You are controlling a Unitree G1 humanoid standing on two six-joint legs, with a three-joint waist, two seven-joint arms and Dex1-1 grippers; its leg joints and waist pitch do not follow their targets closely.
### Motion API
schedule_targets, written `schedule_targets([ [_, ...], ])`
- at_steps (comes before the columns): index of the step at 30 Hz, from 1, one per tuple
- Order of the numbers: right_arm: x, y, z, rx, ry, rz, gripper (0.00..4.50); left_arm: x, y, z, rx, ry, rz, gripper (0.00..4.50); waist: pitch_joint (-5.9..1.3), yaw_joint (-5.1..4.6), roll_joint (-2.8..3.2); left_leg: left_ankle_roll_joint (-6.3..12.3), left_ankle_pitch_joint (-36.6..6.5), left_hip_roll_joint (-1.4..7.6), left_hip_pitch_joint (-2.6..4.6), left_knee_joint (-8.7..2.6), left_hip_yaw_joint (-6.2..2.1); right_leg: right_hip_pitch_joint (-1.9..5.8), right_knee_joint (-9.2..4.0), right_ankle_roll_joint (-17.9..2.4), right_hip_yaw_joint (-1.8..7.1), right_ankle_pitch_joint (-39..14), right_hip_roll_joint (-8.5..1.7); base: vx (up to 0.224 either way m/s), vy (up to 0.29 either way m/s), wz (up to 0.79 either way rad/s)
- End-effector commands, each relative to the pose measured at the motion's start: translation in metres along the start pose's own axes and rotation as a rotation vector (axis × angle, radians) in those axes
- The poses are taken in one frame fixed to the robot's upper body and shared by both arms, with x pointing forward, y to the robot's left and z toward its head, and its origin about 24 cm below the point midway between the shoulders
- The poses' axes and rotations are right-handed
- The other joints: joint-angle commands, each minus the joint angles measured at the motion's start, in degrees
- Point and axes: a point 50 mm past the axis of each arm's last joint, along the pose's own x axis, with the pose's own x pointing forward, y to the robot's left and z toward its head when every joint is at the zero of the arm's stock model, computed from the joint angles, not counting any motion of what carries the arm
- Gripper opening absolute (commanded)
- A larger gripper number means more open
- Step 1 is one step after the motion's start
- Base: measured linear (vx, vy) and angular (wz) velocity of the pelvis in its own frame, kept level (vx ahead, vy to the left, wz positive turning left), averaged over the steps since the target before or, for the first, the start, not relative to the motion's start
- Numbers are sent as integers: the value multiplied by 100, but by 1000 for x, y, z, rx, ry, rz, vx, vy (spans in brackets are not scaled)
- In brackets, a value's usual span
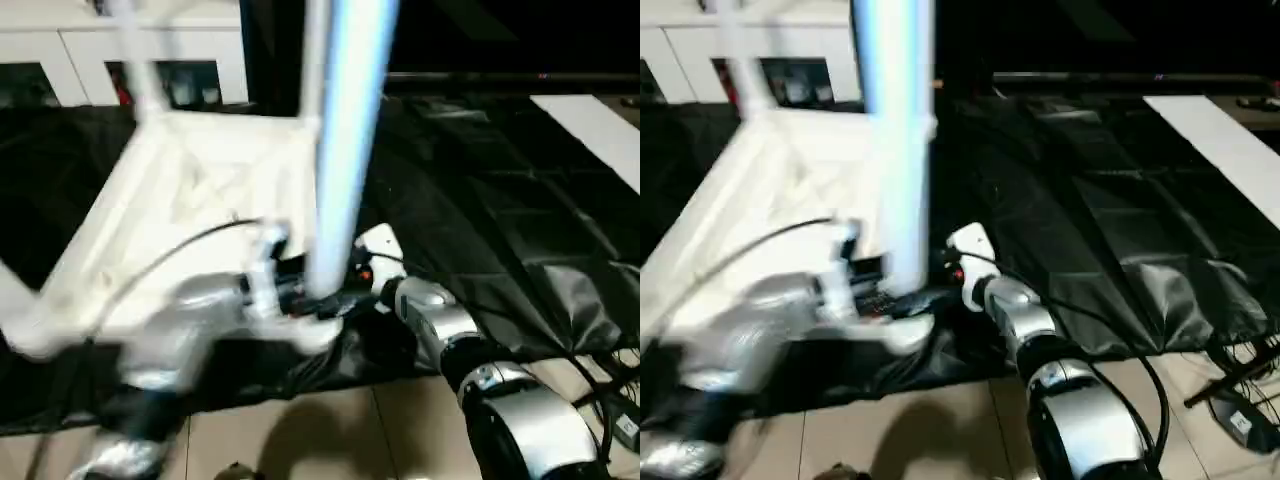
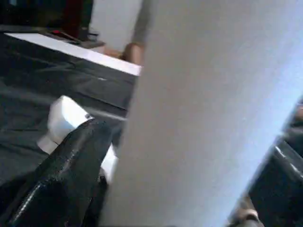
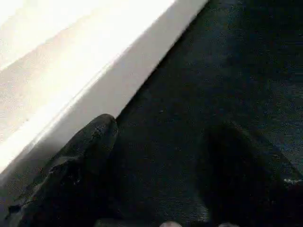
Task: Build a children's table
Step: Rotate table base
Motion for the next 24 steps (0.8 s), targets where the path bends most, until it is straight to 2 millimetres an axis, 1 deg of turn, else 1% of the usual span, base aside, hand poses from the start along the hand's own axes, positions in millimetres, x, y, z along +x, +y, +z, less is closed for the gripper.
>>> schedule_targets([
  [1, -3, -8, 6, -2, -37, -33, 372, -3, 10, 2, 79, 22, 84, 447, -403, 30, 93, -60, -1024, 261, 124, -425, -135, 277, -321, -1496, 277, 145, -418, 0, 0, 0],
  [3, -10, -19, 5, -2, -43, -52, 372, -12, 17, 3, 102, 25, 129, 447, -415, 44, 88, 41, -886, 258, 123, -401, -132, 279, -302, -1523, 275, 305, -420, 0, 0, 0],
  [4, -11, -21, 5, -3, -44, -55, 372, -14, 18, 3, 105, 27, 135, 447, -413, 65, 93, 109, -792, 263, 117, -392, -127, 278, -294, -1561, 266, 370, -421, 0, 0, 0],
  [5, -18, -28, 2, -16, -41, -40, 372, -22, 21, 3, 125, 45, 150, 447, -409, 75, 72, 159, -736, 261, 111, -382, -116, 276, -289, -1601, 263, 402, -410, 0, 0, 0],
  [6, -22, -32, -1, -29, -34, -31, 372, -26, 21, 3, 128, 55, 145, 447, -410, 87, 69, 193, -733, 260, 100, -377, -116, 284, -286, -1593, 259, 386, -410, 0, 0, 0],
  [7, -22, -32, -1, -29, -34, -31, 372, -26, 21, 3, 128, 55, 145, 447, -405, 96, 81, 230, -727, 264, 97, -374, -112, 278, -284, -1578, 256, 336, -409, 0, 0, 0],
  [8, -26, -35, -3, -49, -24, -22, 372, -31, 22, 1, 135, 70, 143, 447, -400, 98, 81, 244, -736, 267, 97, -376, -112, 278, -288, -1574, 253, 298, -406, 0, 0, 0],
  [9, -35, -41, -9, -74, -6, 14, 372, -40, 21, -2, 151, 102, 135, 447, -400, 98, 58, 255, -736, 269, 98, -374, -107, 275, -291, -1576, 254, 268, -406, 0, 0, 0],
  [10, -42, -45, -12, -101, 8, 48, 372, -46, 20, -5, 147, 127, 120, 447, -395, 111, 59, 284, -788, 280, 92, -375, -109, 274, -297, -1558, 248, 114, -406, 0, 0, 0],
  [11, -43, -45, -13, -105, 11, 54, 372, -47, 19, -5, 146, 132, 116, 447, -394, 128, 63, 291, -806, 287, 92, -371, -109, 272, -297, -1539, 248, 83, -412, 0, 0, 0],
  [12, -52, -49, -15, -133, 19, 100, 372, -55, 17, -10, 149, 176, 94, 447, -386, 135, 72, 292, -881, 286, 111, -376, -104, 244, -317, -1526, 247, -75, -388, 0, 0, 0],
  [13, -56, -51, -14, -146, 19, 125, 372, -58, 17, -13, 159, 210, 87, 447, -386, 135, 72, 292, -881, 286, 111, -376, -104, 244, -317, -1526, 247, -75, -388, 0, 0, 0],
  [14, -59, -51, -14, -156, 19, 146, 372, -61, 17, -16, 168, 238, 81, 447, -380, 168, 72, 281, -971, 295, 118, -382, -108, 227, -329, -1469, 257, -230, -385, 0, 0, 0],
  [16, -65, -53, -12, -171, 17, 184, 372, -66, 17, -21, 176, 281, 73, 447, -370, 193, 73, 237, -1058, 292, 115, -395, -113, 225, -349, -1437, 262, -383, -390, 0, 0, 0],
  [17, -69, -54, -11, -183, 17, 209, 372, -69, 19, -23, 163, 307, 78, 447, -369, 196, 95, 205, -1109, 299, 125, -398, -113, 209, -350, -1444, 267, -432, -398, 0, 0, 0],
  [18, -73, -55, -9, -203, 21, 241, 372, -74, 22, -26, 163, 344, 94, 447, -363, 206, 84, 182, -1175, 292, 128, -406, -118, 212, -362, -1413, 265, -503, -380, 0, 0, 0],
  [19, -77, -55, -7, -220, 27, 267, 372, -77, 24, -28, 161, 373, 110, 430, -372, 211, 78, 172, -1159, 293, 128, -402, -118, 212, -348, -1407, 267, -466, -385, 0, 0, 0],
  [20, -82, -57, -5, -242, 37, 291, 372, -82, 28, -30, 165, 406, 123, 419, -369, 219, 115, 147, -1203, 293, 134, -408, -124, 202, -358, -1383, 269, -478, -384, 0, 0, 0],
  [21, -86, -58, -3, -262, 47, 312, 372, -87, 32, -31, 178, 446, 137, 411, -377, 250, 94, 139, -1207, 282, 140, -399, -130, 210, -361, -1330, 274, -494, -390, 0, 0, 0],
  [22, -92, -60, 0, -271, 58, 342, 372, -93, 36, -34, 188, 498, 136, 408, -366, 252, 88, 144, -1201, 279, 130, -413, -133, 220, -380, -1327, 274, -522, -389, 0, 0, 0],
  [23, -95, -60, 2, -274, 64, 363, 372, -96, 37, -34, 185, 513, 131, 399, -368, 273, 90, 146, -1224, 283, 152, -407, -124, 204, -389, -1312, 275, -539, -379, 0, 0, 0],
  [24, -95, -60, 2, -274, 64, 363, 372, -96, 37, -34, 185, 513, 131, 386, -369, 287, 88, 140, -1213, 285, 138, -407, -132, 211, -370, -1321, 277, -548, -393, 0, 0, 0],
])
